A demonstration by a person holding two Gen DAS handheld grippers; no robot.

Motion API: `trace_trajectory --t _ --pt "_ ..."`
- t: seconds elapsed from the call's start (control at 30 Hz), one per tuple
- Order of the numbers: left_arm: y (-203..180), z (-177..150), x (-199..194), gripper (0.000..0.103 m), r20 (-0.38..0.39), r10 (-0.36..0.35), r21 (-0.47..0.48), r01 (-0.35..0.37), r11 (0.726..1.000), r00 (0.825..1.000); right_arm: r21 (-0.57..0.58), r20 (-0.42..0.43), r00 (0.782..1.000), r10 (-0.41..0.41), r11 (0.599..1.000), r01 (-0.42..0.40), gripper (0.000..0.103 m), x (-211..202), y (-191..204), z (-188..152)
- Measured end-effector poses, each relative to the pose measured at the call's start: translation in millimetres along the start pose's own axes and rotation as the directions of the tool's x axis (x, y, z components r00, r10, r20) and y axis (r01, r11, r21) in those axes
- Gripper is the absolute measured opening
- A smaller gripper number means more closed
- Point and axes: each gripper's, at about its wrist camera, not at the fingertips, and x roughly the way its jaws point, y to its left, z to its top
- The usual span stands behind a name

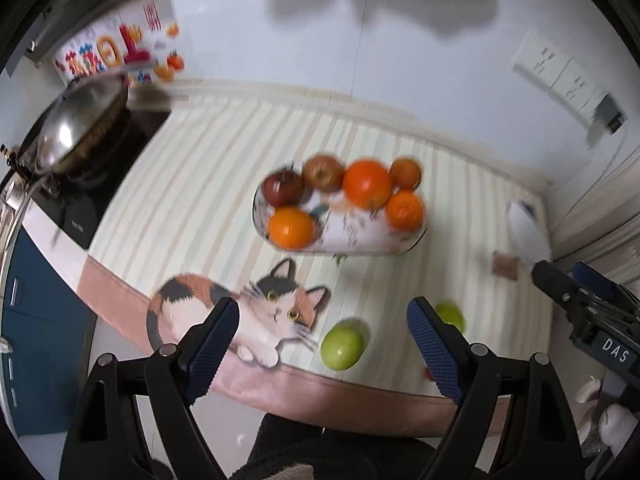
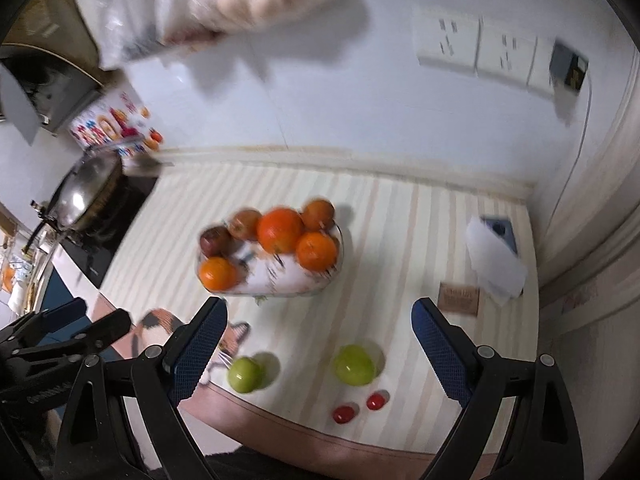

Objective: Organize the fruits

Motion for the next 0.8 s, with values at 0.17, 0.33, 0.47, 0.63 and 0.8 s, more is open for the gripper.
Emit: trace_trajectory --t 0.17,0.33,0.47,0.63,0.8 --pt "-0.2 -12.8 65.0 0.086 -0.165 0.002 -0.01 -0.004 1.0 0.986 0.019 -0.129 0.991 -0.027 0.999 0.03 0.096 69.2 -27.8 -17.2" --pt "-2.9 -31.6 131.0 0.086 -0.34 -0.055 -0.048 0.041 0.998 0.939 0.066 -0.277 0.961 0.005 0.998 0.014 0.095 144.3 -47.7 -44.6" --pt "-10.5 -42.6 168.5 0.086 -0.425 -0.073 -0.043 0.06 0.997 0.902 0.097 -0.351 0.936 0.028 0.995 0.006 0.09 180.9 -54.0 -60.1" --pt "-18.3 -48.7 197.2 0.084 -0.459 -0.099 -0.049 0.086 0.995 0.883 0.105 -0.399 0.916 0.047 0.995 -0.005 0.076 209.6 -53.4 -74.1" --pt "-26.3 -51.4 199.6 0.055 -0.437 -0.081 -0.02 0.08 0.997 0.896 0.098 -0.422 0.905 0.063 0.995 -0.024 0.062 222.0 -48.0 -77.6"
